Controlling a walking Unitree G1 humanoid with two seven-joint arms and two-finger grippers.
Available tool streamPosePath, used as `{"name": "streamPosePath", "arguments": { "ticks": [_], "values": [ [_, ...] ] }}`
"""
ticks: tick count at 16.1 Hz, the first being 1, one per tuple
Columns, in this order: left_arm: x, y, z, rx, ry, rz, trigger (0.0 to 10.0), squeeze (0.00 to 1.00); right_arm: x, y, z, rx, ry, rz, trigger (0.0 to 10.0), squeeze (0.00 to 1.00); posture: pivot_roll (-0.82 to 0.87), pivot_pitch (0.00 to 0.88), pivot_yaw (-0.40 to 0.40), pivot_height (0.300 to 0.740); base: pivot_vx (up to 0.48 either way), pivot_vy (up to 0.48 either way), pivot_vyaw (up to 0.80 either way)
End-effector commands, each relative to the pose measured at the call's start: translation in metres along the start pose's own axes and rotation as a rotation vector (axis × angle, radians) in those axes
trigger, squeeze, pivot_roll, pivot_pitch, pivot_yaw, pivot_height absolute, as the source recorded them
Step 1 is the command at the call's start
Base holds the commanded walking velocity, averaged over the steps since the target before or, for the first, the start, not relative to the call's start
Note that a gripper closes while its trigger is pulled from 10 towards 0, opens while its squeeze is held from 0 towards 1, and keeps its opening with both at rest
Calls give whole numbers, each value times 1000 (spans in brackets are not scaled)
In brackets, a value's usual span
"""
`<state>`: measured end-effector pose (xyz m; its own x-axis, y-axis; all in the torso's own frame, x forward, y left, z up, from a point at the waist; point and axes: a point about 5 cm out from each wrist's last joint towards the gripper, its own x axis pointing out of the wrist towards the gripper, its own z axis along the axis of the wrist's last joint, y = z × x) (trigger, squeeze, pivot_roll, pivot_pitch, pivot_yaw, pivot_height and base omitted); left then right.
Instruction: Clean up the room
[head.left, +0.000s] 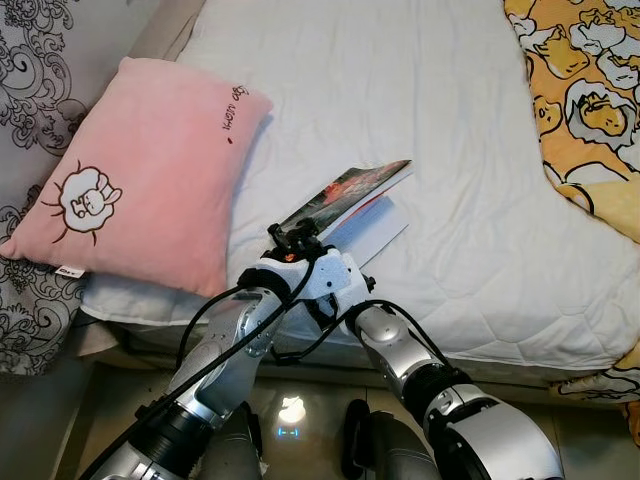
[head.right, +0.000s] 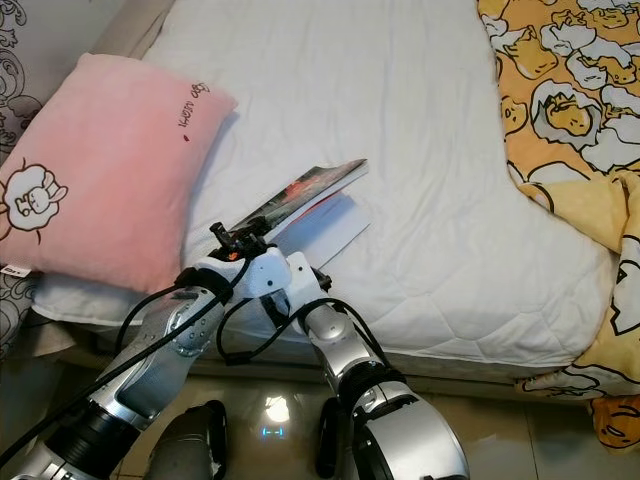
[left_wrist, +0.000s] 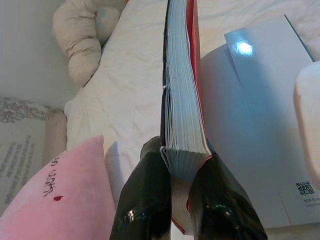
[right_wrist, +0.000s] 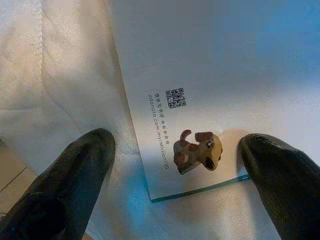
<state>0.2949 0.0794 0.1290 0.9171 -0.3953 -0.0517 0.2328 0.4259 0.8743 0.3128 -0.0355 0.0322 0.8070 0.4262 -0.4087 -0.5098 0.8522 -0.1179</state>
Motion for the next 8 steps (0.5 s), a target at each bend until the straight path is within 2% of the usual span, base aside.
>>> {"name": "streamPosePath", "arguments": {
  "ticks": [1, 2, 6, 8],
  "values": [
    [-3, -1, 17, -9, -82, 7, 10000, 769, 0, -1, -6, 61, 46, -28, 10000, 0, 279, 266, -64, 740, 0, 0, 0],
    [-2, -3, 17, -12, -80, -11, 10000, 1000, 0, -2, -6, 60, 47, -31, 10000, 0, 275, 265, -63, 740, 0, 0, 0],
    [0, -11, 22, -59, -88, -95, 10000, 1000, 1, -7, -2, 67, 45, -42, 10000, 0, 267, 256, -61, 740, 0, 0, 0],
    [0, -12, 37, -170, -115, -172, 10000, 1000, 1, -12, 1, 60, 37, -57, 10000, 0, 254, 237, -59, 740, 0, 0, 0]
  ]
}}
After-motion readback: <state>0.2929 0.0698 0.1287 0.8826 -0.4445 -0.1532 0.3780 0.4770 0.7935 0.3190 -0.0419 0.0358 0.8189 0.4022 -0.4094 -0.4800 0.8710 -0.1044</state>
